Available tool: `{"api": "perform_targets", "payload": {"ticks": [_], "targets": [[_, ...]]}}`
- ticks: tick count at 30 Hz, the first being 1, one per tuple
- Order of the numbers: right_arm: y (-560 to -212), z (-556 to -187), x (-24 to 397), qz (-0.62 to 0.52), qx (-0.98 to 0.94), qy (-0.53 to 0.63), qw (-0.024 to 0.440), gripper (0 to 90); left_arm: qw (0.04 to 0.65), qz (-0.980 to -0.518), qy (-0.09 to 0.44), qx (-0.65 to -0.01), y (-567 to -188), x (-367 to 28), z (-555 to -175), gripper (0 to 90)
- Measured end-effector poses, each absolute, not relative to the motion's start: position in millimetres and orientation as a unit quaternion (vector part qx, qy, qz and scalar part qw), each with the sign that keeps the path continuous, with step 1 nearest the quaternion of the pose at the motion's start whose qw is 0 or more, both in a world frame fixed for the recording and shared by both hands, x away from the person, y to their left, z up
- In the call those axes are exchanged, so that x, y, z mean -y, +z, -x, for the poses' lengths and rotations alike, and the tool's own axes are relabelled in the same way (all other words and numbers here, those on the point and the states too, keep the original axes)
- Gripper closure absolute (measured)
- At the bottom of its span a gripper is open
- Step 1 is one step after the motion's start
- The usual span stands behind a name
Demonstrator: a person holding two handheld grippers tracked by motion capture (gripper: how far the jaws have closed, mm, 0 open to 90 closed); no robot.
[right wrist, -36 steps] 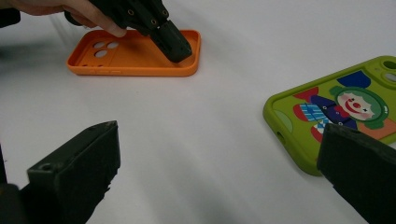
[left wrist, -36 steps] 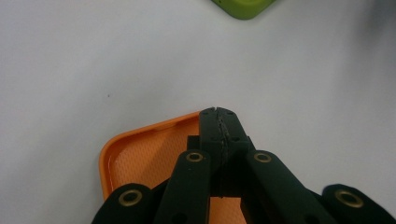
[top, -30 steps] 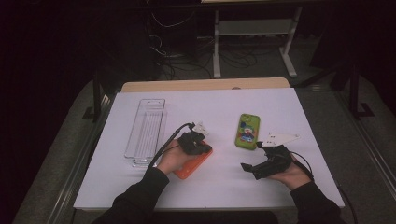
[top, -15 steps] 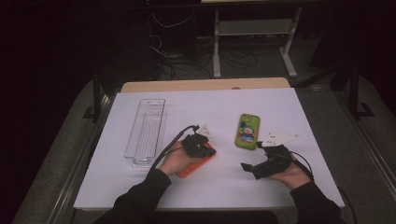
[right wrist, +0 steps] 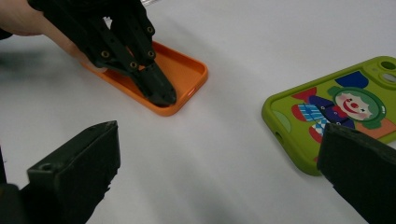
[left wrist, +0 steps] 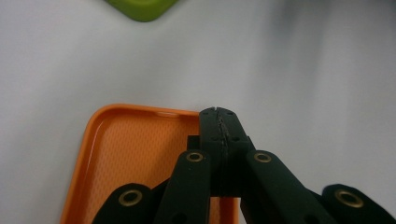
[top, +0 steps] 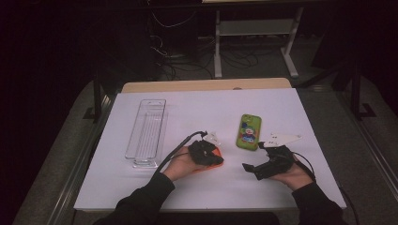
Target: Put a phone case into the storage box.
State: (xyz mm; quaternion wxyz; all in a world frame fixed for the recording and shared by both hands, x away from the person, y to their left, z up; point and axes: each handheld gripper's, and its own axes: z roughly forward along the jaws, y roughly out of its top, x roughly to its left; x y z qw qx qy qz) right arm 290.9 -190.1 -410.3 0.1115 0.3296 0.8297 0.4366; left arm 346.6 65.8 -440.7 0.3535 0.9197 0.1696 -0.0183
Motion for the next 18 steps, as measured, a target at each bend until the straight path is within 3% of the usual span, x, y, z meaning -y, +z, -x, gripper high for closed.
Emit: {"api": "perform_targets", "payload": {"ticks": [18], "targets": [[-410, -290, 190, -0.330, -0.831, 0.434, 0.112, 0.0, 0.345, -0.928, -0.070, -0.122, -440, -61, -321, 89.8]]}}
